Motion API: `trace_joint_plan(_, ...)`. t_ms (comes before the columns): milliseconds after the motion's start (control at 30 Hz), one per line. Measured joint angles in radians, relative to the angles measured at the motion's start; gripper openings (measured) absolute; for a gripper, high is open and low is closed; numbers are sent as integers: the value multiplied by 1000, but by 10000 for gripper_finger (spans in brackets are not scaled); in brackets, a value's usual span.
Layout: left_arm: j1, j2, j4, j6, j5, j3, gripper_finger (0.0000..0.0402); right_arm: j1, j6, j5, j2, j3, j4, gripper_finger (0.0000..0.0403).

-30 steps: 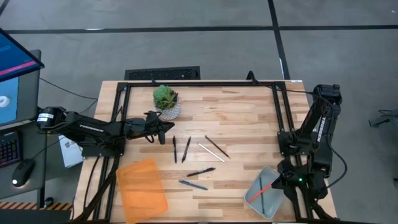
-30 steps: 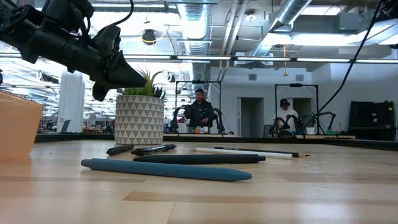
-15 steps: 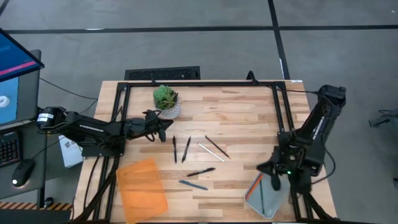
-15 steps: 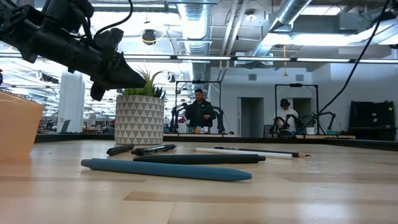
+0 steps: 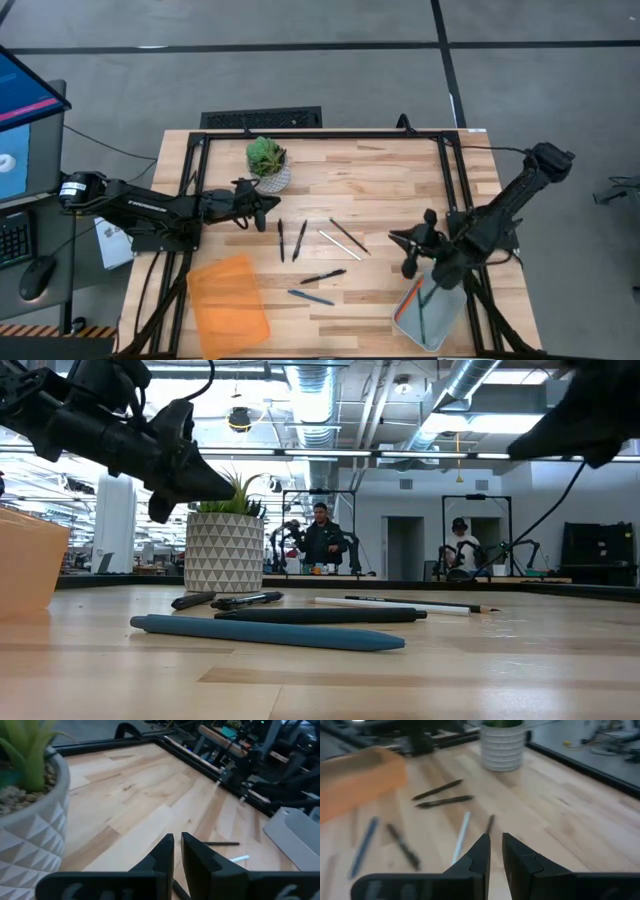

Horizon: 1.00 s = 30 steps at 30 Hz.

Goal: Sort pens & pencils
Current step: Put the black pencil into the gray bin

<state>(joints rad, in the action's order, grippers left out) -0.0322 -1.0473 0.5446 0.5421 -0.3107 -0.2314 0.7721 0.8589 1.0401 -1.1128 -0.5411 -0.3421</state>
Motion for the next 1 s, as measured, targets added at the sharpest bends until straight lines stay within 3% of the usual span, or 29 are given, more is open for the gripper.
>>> trace_joint_plan(233,0,0,0,-64,44,0,25,-108,40,-52,-169,0,46,72)
trace_joint_plan(500,0,0,0,-93,45,0,25,-200,6,-75,-358,0,268,72)
trace_joint_plan(633,0,0,0,-106,80,0,25,-237,5,-147,-402,0,344,72)
trace_joint_plan(1000,0,0,-4,-116,97,0,25,-273,6,-213,-432,0,455,72)
